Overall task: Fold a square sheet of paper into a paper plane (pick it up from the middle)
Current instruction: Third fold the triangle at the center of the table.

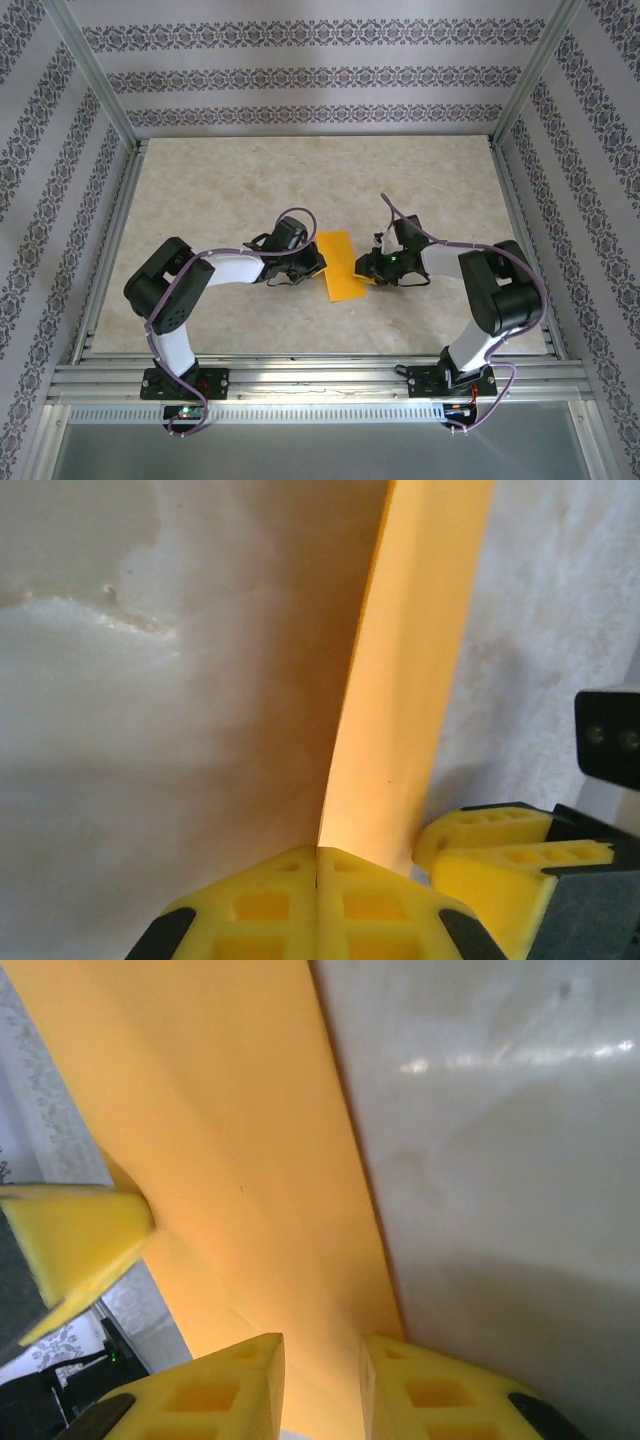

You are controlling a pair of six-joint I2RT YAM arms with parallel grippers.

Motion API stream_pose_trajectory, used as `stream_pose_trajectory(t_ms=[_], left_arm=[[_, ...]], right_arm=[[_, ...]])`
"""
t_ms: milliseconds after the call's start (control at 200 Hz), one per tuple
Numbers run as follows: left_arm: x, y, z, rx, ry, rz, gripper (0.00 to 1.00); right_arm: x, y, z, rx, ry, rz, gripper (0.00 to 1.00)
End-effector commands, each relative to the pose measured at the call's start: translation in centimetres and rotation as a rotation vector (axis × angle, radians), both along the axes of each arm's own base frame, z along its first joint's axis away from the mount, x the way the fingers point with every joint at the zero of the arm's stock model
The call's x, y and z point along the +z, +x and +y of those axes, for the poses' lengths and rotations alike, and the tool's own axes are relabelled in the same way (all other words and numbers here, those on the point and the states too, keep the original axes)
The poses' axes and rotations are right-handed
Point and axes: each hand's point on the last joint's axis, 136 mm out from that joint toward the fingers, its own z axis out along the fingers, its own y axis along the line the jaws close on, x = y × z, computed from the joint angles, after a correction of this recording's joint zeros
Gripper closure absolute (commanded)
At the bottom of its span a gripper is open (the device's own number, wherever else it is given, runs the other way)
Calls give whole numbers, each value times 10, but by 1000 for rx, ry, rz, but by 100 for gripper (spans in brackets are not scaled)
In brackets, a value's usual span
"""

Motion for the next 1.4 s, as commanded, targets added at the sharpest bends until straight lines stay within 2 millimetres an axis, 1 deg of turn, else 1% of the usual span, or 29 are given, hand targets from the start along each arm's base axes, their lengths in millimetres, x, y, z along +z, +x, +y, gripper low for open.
stream_pose_trajectory(t_ms=[0,85,150,230,300,380,395,455,495,565,699,794,834,934,994,1104,1139,1279,1394], left_arm=[[12,-2,10,40,-48,23,99],[19,-5,10,45,-111,47,99],[21,-9,13,51,-123,55,99],[22,-13,16,48,-131,67,99],[22,-15,18,51,-138,74,99],[22,-16,20,50,-150,76,99],[23,-17,19,47,-156,76,99],[25,-16,19,48,-175,75,99],[26,-16,20,52,-184,71,99],[28,-15,24,63,-183,57,98],[30,-14,26,71,-191,49,99],[29,-15,26,74,-191,49,99],[29,-14,27,81,-197,45,99],[31,-13,27,91,-208,39,99],[31,-13,27,90,-206,40,98],[32,-13,26,84,-204,37,98],[32,-13,27,84,-204,37,98],[30,-13,26,79,-196,46,98],[33,-11,24,72,-203,38,98]], right_arm=[[25,-6,2,43,-51,-112,73],[45,-7,5,69,-120,-245,71],[57,-8,4,80,-203,-369,67],[79,-16,16,193,-276,-612,65],[87,-27,29,302,-336,-833,63],[89,-46,44,441,-366,-1051,63],[87,-50,45,469,-379,-1083,63],[90,-61,56,555,-426,-1221,63],[90,-68,62,610,-472,-1290,63],[92,-75,68,672,-569,-1384,63],[78,-88,83,795,-640,-1461,62],[69,-89,94,839,-682,-1487,61],[64,-88,96,849,-702,-1486,60],[54,-85,98,858,-745,-1476,60],[54,-82,99,842,-770,-1486,59],[51,-74,95,809,-830,-1493,58],[50,-72,94,788,-840,-1484,56],[43,-75,94,813,-819,-1448,58],[35,-76,92,822,-813,-1417,60]])
